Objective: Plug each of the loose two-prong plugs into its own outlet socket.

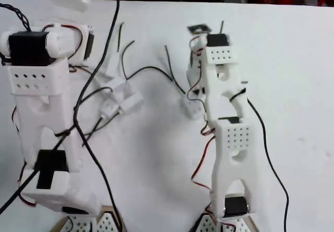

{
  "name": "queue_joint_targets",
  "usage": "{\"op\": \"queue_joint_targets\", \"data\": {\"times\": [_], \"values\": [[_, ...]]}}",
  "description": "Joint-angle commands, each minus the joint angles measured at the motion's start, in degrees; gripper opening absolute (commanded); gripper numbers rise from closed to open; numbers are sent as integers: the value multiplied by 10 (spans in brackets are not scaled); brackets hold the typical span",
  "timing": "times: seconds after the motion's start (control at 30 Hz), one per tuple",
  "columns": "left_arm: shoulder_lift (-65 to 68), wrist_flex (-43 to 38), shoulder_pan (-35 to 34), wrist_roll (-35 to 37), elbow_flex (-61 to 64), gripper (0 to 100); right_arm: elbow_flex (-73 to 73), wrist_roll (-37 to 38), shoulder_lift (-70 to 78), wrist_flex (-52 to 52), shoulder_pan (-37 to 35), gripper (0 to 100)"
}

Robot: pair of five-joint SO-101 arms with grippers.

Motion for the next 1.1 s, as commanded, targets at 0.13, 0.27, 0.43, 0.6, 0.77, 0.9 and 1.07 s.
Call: {"op": "queue_joint_targets", "data": {"times": [0.13, 0.27, 0.43, 0.6, 0.77, 0.9, 1.07], "values": [[-27, -11, -6, 2, -17, 24, 199, 11, -188, 5, -35, 16], [-29, -4, -6, 0, -17, 27, 242, 11, -285, 5, -32, 16], [-51, 6, -3, -23, -13, 24, 280, 8, -398, 4, -5, 16], [-181, 5, -2, -27, 79, 27, 333, 7, -466, -2, 30, 17], [-300, -15, -3, -29, 255, 27, 415, 10, -534, -22, 37, 17], [-355, -60, -2, -29, 416, 29, 477, 7, -623, -54, 38, 17], [-400, -121, 22, -25, 587, 168, 583, -28, -729, -127, 39, 17]]}}
